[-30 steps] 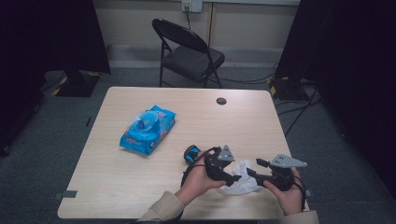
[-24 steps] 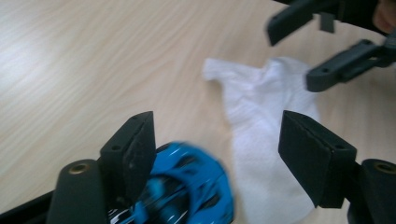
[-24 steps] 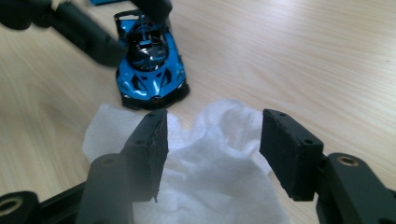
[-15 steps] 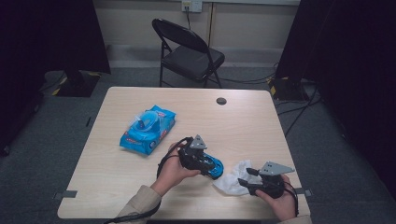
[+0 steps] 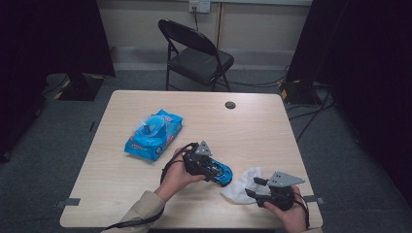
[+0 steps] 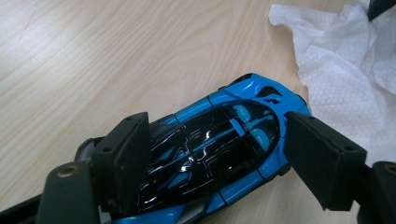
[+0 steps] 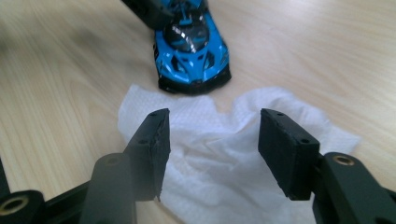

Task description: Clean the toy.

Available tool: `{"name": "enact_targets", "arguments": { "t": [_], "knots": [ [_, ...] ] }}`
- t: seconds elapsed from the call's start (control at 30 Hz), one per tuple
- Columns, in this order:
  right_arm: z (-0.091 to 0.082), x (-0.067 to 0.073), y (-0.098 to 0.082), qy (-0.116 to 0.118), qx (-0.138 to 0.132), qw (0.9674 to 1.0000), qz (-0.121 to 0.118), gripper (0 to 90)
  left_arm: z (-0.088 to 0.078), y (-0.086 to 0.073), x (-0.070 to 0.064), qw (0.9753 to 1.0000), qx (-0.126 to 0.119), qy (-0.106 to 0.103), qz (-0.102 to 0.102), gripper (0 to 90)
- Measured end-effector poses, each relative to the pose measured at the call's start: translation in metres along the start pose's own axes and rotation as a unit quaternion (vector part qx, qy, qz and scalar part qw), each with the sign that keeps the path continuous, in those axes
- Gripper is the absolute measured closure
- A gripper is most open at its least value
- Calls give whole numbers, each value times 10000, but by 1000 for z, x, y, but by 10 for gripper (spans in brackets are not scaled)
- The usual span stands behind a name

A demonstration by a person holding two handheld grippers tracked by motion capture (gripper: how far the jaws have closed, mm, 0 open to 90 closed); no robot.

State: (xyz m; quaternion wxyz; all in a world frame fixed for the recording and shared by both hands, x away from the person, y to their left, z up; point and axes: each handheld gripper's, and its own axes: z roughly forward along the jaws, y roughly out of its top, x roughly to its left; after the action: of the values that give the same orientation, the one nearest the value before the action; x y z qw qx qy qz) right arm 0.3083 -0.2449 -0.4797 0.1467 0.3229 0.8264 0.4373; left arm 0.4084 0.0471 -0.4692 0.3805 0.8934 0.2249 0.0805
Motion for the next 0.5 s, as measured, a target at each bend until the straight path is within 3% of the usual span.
{"name": "enact_targets", "arguments": {
  "t": [0.23, 0.33, 0.5],
  "knots": [
    [15, 7, -9, -24, 326, 9994, -135, 435, 4, 0, 1, 9999, 67, -22, 130, 223],
    [21, 8, -13, -92, 411, 9990, -115, 421, 5, -3, 1, 9992, 155, 52, 355, 182],
    [25, 10, -14, -236, 450, 9986, -158, 437, 4, -8, 5, 9996, 51, 24, 278, 168]
  ]
}}
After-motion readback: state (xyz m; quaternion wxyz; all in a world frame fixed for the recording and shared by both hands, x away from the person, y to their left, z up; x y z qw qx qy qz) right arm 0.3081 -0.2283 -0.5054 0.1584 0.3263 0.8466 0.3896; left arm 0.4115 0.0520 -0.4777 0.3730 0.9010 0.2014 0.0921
